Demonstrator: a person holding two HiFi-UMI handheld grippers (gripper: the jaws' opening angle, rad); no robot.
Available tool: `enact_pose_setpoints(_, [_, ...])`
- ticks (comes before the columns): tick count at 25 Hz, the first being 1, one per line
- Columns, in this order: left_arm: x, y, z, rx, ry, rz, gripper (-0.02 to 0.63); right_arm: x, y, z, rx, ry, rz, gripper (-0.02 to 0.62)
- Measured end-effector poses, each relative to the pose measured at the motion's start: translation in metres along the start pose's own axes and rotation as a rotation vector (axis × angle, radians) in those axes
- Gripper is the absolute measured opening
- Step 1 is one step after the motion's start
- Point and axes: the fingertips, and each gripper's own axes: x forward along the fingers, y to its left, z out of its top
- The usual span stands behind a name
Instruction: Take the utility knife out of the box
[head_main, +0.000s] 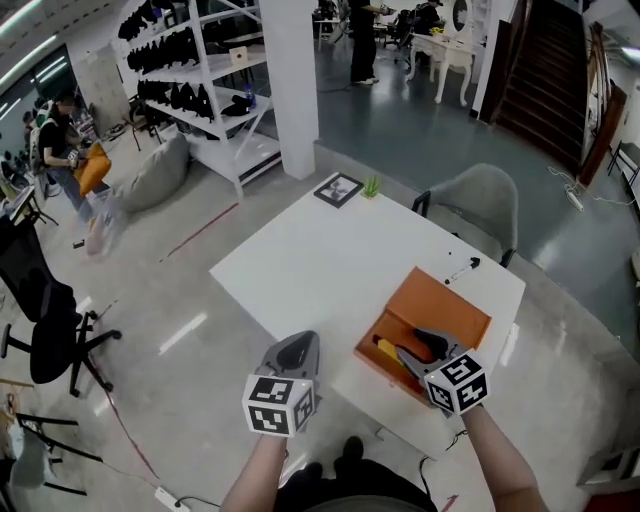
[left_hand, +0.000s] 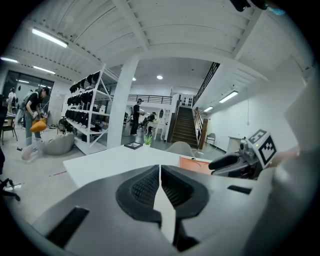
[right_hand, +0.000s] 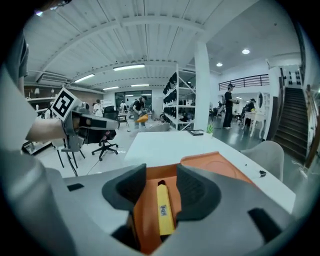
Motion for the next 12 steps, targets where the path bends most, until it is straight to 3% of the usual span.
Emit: enact_pose_setpoints(12, [-0.009, 0.017, -0.013, -0.032, 0.016, 0.055, 0.017, 0.040, 0.007, -0.040, -0.090, 0.188, 0.071, 0.187])
